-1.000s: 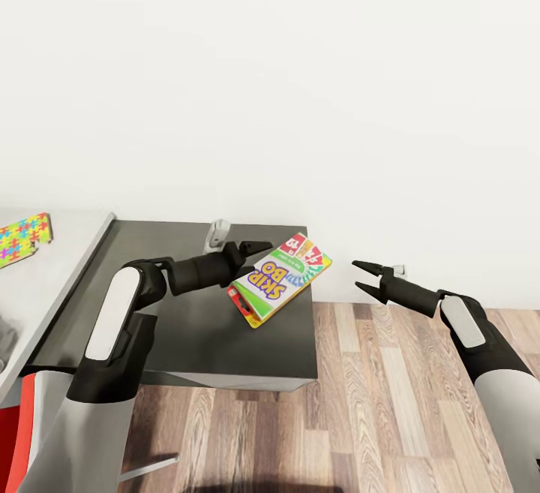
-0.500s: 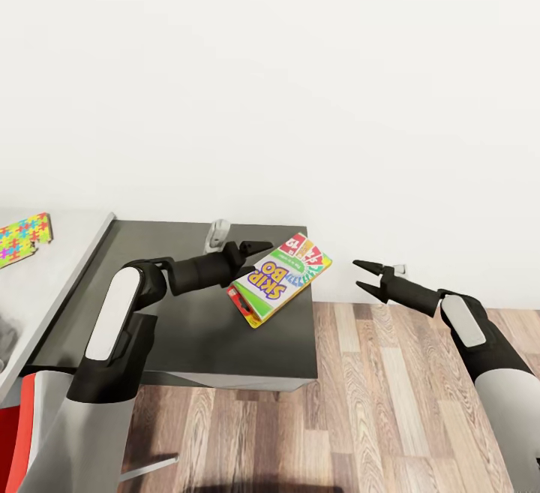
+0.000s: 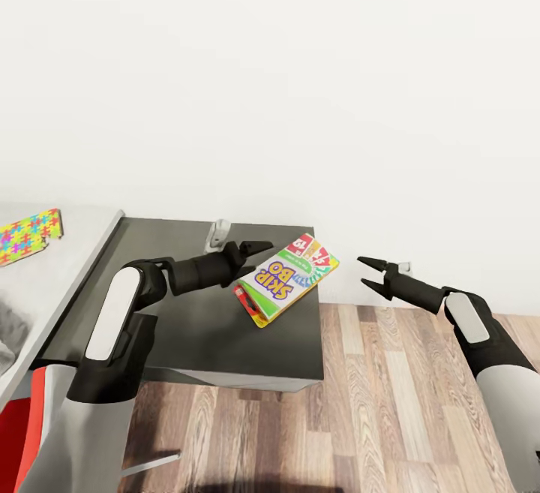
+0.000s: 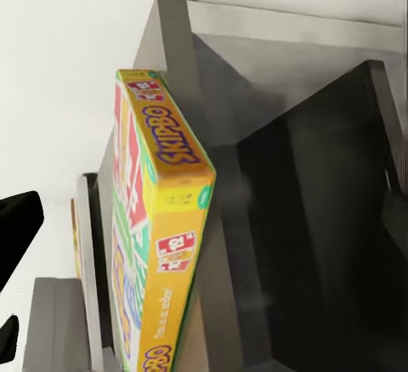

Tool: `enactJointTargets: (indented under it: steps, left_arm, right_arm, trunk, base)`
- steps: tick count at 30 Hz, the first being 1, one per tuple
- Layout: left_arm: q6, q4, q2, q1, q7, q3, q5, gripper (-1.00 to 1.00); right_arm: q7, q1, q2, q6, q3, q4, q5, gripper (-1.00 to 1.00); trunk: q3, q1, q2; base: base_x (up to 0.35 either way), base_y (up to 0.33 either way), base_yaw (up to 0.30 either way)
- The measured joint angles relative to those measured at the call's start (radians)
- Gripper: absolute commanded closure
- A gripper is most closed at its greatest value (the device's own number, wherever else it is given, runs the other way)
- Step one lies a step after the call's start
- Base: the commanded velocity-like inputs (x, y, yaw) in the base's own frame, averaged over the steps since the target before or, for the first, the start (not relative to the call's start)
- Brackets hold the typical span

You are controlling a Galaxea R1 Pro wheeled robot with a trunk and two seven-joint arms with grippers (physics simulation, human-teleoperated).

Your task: Put all the toys in the child's room - the three board games (two on the bed and one on the table), the two jigsaw puzzles on the table, and the tennis ball on the table - inside the toy box on the table in the child's room.

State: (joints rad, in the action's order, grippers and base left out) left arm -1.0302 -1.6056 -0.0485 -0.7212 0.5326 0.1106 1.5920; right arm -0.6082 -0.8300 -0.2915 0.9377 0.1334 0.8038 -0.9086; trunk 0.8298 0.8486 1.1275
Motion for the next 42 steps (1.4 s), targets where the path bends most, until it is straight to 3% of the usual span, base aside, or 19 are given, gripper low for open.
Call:
enactJointTargets:
  steps: [13,42]
  left_arm:
    - [0.0,0.0,-0.001,0.0,-0.001,0.001,0.0,-1.0]
    - [0.0,0.0,-0.002,0.0,-0.002,0.002,0.0,-1.0]
  right_arm:
    - [0.035,-0.006,0.0,-0.007,0.052,-0.014,0.002,-1.0]
    - [0.043,-0.005,-0.002,-0.008,0.066,-0.011,0.003,-1.0]
  trunk:
    - [0.0,0.0,0.0]
    - [0.0,0.0,0.0]
  base:
    - [0.0,0.0,0.07]
    - [0.0,0.0,0.021]
